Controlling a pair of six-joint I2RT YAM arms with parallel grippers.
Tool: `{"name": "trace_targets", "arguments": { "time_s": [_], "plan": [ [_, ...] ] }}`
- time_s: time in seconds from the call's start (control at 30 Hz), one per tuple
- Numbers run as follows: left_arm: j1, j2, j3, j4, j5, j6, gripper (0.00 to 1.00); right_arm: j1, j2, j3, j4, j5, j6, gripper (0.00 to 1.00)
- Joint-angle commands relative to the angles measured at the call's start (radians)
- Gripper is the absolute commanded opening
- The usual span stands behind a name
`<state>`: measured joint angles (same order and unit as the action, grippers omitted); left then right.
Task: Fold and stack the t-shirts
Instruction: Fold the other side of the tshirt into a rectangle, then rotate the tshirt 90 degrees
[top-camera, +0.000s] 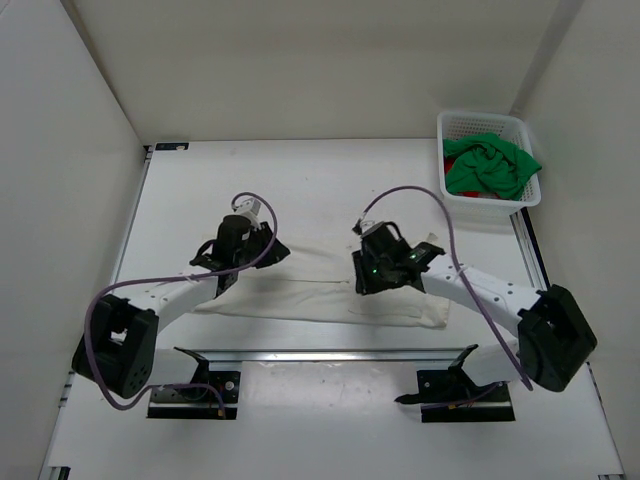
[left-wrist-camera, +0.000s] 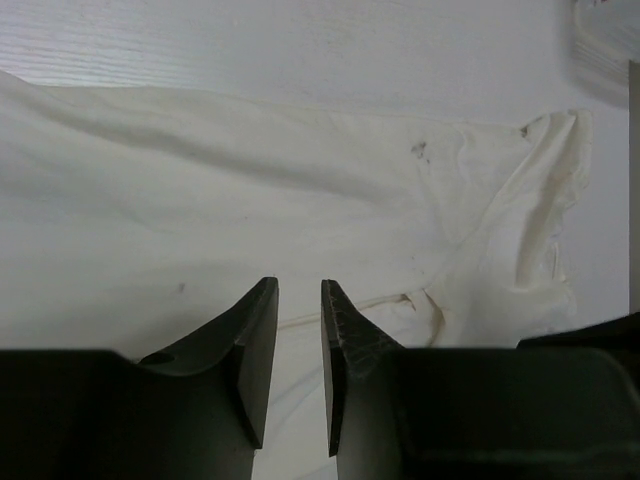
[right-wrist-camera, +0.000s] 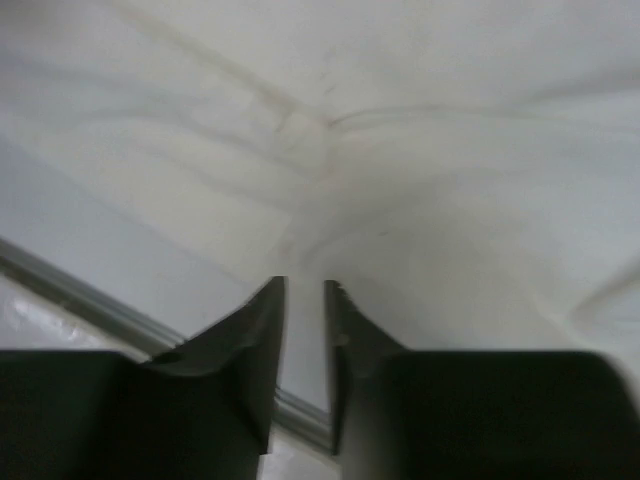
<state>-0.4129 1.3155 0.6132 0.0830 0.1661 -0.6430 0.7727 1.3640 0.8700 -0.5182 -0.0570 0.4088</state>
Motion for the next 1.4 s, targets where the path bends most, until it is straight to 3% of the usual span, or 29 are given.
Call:
{"name": "trace_targets", "arguments": {
  "time_s": [0.0, 0.07, 0.1, 0.33, 0.5, 0.63, 0.67, 0.7, 0.8, 1.07, 1.3, 1.37],
  "plan": [
    [-0.11, -0.001, 0.049, 0.007, -0.033, 0.011, 0.35, -0.154, -0.094, 0.014, 0.023, 0.087, -0.033, 0.15],
    [-0.203, 0.074, 0.12, 0.008, -0.054, 0.017, 0.35, -0.254, -0.088, 0.023, 0.023, 0.152, -0.053, 0.06],
    [-0.214, 0.094, 0.147, 0.009, -0.056, 0.016, 0.35, -0.269, -0.071, 0.021, 0.014, 0.196, -0.057, 0.06],
    [-0.257, 0.33, 0.298, 0.029, -0.028, 0.011, 0.35, -0.374, 0.049, 0.095, -0.008, 0.374, -0.125, 0.3],
    [-0.205, 0.435, 0.361, 0.037, 0.016, -0.001, 0.34, -0.369, 0.148, 0.139, -0.032, 0.451, -0.146, 0.33],
    [-0.182, 0.456, 0.343, 0.05, 0.023, 0.0, 0.34, -0.381, 0.193, 0.161, -0.029, 0.448, -0.145, 0.27],
    [-0.172, 0.453, 0.333, 0.06, 0.033, -0.003, 0.35, -0.385, 0.202, 0.165, -0.028, 0.447, -0.148, 0.23],
    [-0.164, 0.456, 0.329, 0.063, 0.038, -0.004, 0.34, -0.394, 0.208, 0.164, -0.032, 0.453, -0.145, 0.12],
    [-0.126, 0.458, 0.293, 0.095, 0.053, -0.027, 0.34, -0.414, 0.205, 0.144, -0.039, 0.465, -0.122, 0.01],
    [-0.02, 0.429, 0.172, 0.188, 0.125, -0.096, 0.35, -0.601, 0.121, -0.054, 0.109, 0.3, -0.035, 0.0],
    [0.017, 0.409, 0.132, 0.207, 0.127, -0.109, 0.33, -0.67, 0.164, -0.058, 0.13, 0.229, -0.025, 0.01],
    [0.019, 0.412, 0.128, 0.209, 0.131, -0.11, 0.34, -0.688, 0.156, -0.066, 0.142, 0.198, -0.024, 0.14]
  ]
}}
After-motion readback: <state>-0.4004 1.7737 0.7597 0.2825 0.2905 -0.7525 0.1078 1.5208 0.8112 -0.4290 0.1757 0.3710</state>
